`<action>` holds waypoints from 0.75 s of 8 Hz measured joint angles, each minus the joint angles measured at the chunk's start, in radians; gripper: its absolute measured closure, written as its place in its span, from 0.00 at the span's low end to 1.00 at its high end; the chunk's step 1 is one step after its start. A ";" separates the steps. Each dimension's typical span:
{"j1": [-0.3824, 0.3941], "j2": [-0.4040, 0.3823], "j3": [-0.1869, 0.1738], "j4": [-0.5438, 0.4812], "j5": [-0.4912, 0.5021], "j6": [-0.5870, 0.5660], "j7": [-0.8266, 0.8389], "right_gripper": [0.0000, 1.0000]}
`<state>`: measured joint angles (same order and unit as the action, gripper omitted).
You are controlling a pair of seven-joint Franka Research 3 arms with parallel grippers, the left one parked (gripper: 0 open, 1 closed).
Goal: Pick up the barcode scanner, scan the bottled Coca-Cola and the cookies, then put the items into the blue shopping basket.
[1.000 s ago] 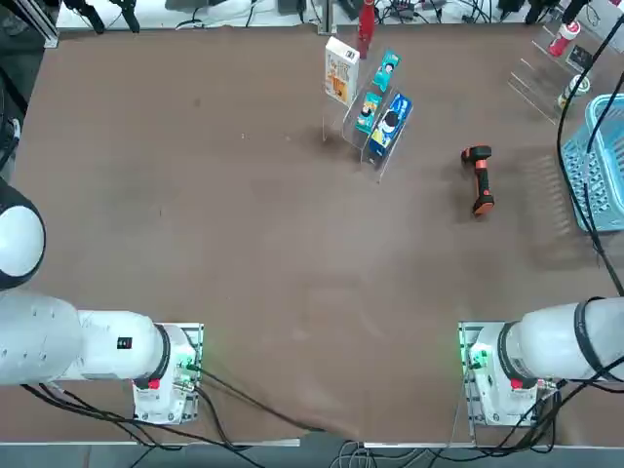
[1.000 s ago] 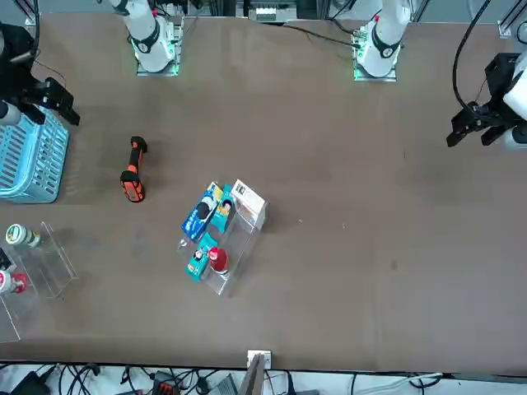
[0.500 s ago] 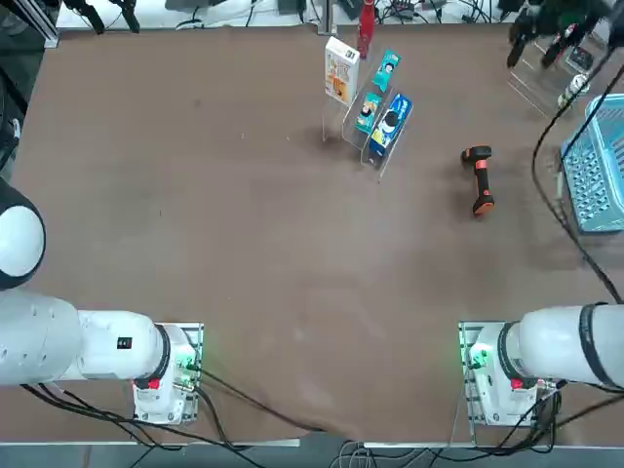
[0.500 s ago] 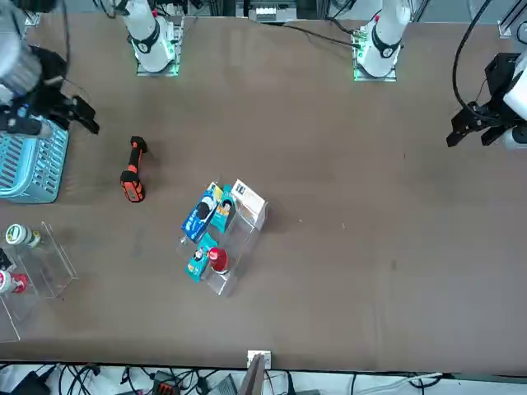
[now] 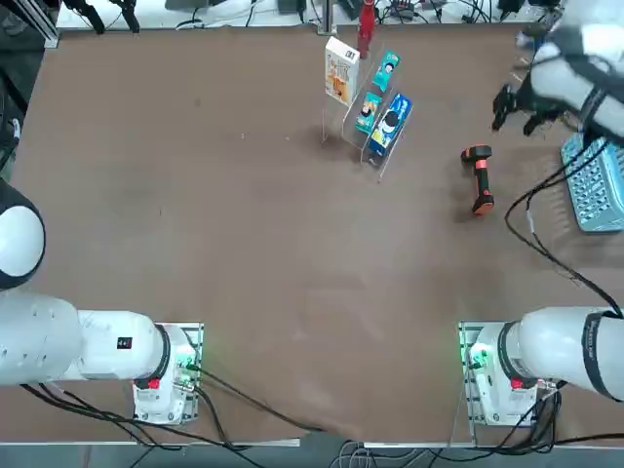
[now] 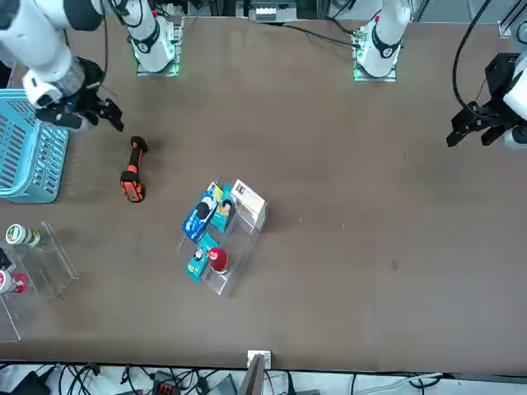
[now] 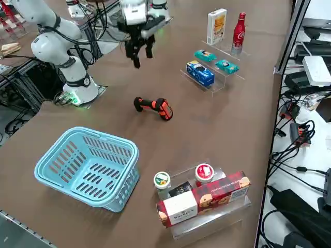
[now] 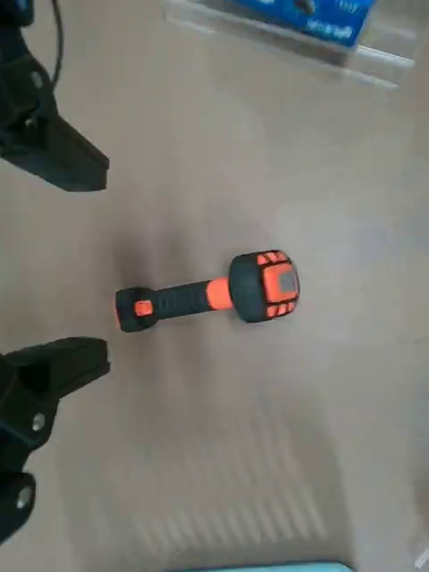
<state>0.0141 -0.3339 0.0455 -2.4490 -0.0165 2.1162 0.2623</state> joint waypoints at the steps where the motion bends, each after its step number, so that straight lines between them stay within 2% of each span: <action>1: -0.003 0.002 -0.001 -0.080 0.000 0.101 0.004 0.00; 3: -0.018 0.014 -0.002 -0.194 0.000 0.263 0.004 0.00; 6: -0.064 0.087 -0.006 -0.263 -0.001 0.417 -0.051 0.00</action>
<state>-0.0495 -0.2464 0.0392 -2.7124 -0.0175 2.5329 0.2113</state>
